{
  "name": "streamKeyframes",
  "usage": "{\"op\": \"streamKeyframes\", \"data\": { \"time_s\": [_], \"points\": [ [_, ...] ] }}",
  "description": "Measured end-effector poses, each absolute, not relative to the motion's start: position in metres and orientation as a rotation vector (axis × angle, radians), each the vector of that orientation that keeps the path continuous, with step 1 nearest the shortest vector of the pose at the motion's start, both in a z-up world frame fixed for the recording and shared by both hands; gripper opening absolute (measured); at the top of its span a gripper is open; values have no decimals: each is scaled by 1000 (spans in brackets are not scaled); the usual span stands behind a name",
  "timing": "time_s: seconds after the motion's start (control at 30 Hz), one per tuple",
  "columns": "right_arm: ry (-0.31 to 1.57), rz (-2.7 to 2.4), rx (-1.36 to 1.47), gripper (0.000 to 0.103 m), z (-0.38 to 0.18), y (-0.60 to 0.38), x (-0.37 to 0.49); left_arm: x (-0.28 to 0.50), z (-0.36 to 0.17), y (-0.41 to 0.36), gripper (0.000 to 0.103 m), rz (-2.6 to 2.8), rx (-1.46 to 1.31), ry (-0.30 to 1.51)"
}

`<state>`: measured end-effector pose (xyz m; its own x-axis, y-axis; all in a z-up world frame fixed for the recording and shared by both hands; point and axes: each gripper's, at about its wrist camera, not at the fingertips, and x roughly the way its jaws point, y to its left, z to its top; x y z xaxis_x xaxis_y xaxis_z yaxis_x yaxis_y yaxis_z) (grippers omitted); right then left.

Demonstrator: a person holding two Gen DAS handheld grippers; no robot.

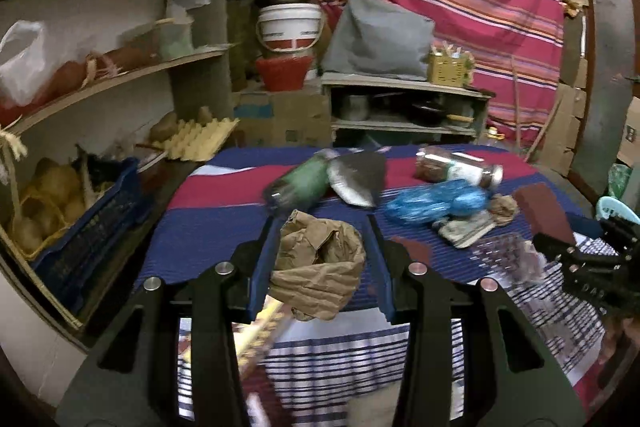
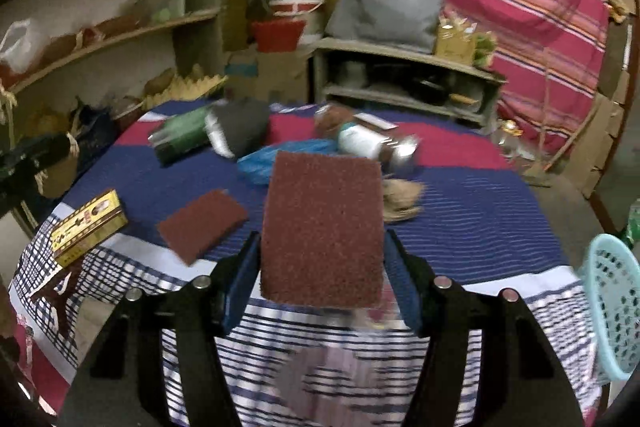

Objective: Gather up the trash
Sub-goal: 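Grasp the brown scouring pad with the right tool while the left tool holds the brown paper, then carry both items over the light blue basket and open both tools to drop them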

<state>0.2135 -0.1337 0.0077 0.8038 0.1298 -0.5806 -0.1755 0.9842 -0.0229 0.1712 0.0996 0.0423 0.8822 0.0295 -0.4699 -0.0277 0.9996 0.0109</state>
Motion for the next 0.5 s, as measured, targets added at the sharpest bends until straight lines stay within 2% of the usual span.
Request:
{"op": "streamKeyframes", "data": {
  "time_s": [0.5],
  "points": [
    [552, -36, -29, 60, 37, -284, 176, 184, 48, -29, 41, -129, 37, 473]
  ]
}}
